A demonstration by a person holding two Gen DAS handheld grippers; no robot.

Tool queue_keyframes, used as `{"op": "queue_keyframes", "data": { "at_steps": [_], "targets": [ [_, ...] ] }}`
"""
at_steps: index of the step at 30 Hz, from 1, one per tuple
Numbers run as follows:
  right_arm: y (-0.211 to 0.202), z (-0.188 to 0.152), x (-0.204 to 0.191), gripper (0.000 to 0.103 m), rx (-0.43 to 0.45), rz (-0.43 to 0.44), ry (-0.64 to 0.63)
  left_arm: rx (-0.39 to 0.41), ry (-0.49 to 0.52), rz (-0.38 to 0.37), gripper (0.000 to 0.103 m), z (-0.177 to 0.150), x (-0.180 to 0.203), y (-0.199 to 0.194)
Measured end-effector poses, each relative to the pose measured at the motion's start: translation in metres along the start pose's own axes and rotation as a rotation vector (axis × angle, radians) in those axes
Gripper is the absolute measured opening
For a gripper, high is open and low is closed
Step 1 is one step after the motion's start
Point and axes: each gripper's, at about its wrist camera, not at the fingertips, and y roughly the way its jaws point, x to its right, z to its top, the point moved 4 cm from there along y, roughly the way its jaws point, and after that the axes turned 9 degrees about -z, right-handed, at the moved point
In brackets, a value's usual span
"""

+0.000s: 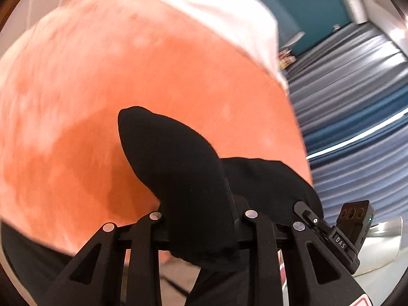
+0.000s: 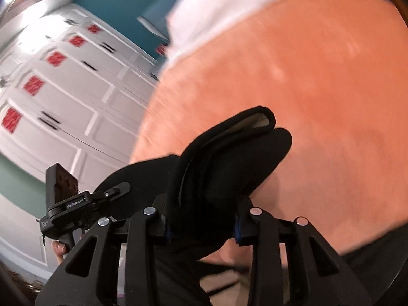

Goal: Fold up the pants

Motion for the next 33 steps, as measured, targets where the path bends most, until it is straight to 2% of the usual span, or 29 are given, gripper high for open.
{"op": "queue_keyframes", "data": {
  "at_steps": [3,6,10,14,17,19,20,22,23,24,25,26,27,29,30,32,33],
  "targets": [
    [-0.012,0.056,-0.024,0.032,0.116,0.037,-0.064,0.088,0.101,-0.023,0.023,0.051,0.029,-0.011],
    [-0.006,0.120,-0.039,0.032,0.231,0.089,-0.086,0.175,0.190,-0.035,0.024,0.109,0.054,-0.007],
    [0.028,0.202,-0.045,0.032,0.345,0.140,-0.106,0.279,0.270,-0.024,0.024,0.193,0.073,0.029],
    [0.092,0.266,-0.032,0.034,0.395,0.149,-0.102,0.341,0.312,0.000,0.027,0.247,0.042,0.065],
    [0.168,0.299,0.002,0.035,0.385,0.114,-0.077,0.300,0.260,0.030,0.027,0.285,-0.012,0.133],
    [0.211,0.303,0.031,0.035,0.346,0.087,-0.043,0.278,0.233,0.067,0.027,0.288,-0.055,0.166],
    [0.249,0.304,0.054,0.035,0.308,0.056,-0.003,0.258,0.221,0.091,0.027,0.293,-0.073,0.191],
    [0.304,0.293,0.079,0.037,0.224,0.008,0.031,0.170,0.157,0.169,0.027,0.285,-0.131,0.248],
    [0.331,0.284,0.095,0.041,0.168,-0.039,0.039,0.113,0.119,0.222,0.027,0.274,-0.161,0.274],
    [0.364,0.269,0.115,0.057,0.073,-0.098,0.052,0.096,0.104,0.267,0.033,0.258,-0.181,0.285],
    [0.383,0.256,0.129,0.060,0.018,-0.136,0.060,0.123,0.124,0.277,0.044,0.247,-0.192,0.288],
    [0.381,0.247,0.135,0.061,0.078,-0.089,0.048,0.175,0.155,0.267,0.053,0.239,-0.195,0.279],
    [0.373,0.246,0.135,0.070,0.108,-0.090,0.034,0.184,0.163,0.277,0.056,0.233,-0.195,0.270],
    [0.355,0.243,0.136,0.070,0.122,-0.181,0.056,0.170,0.173,0.285,0.055,0.227,-0.192,0.255],
    [0.333,0.243,0.131,0.065,0.170,-0.201,0.048,0.203,0.208,0.307,0.055,0.223,-0.183,0.236],
    [0.291,0.251,0.108,0.053,0.285,-0.183,-0.037,0.298,0.317,0.379,0.052,0.221,-0.157,0.205],
    [0.280,0.256,0.092,0.040,0.315,-0.182,-0.097,0.343,0.372,0.411,0.053,0.226,-0.142,0.193]
  ]
}}
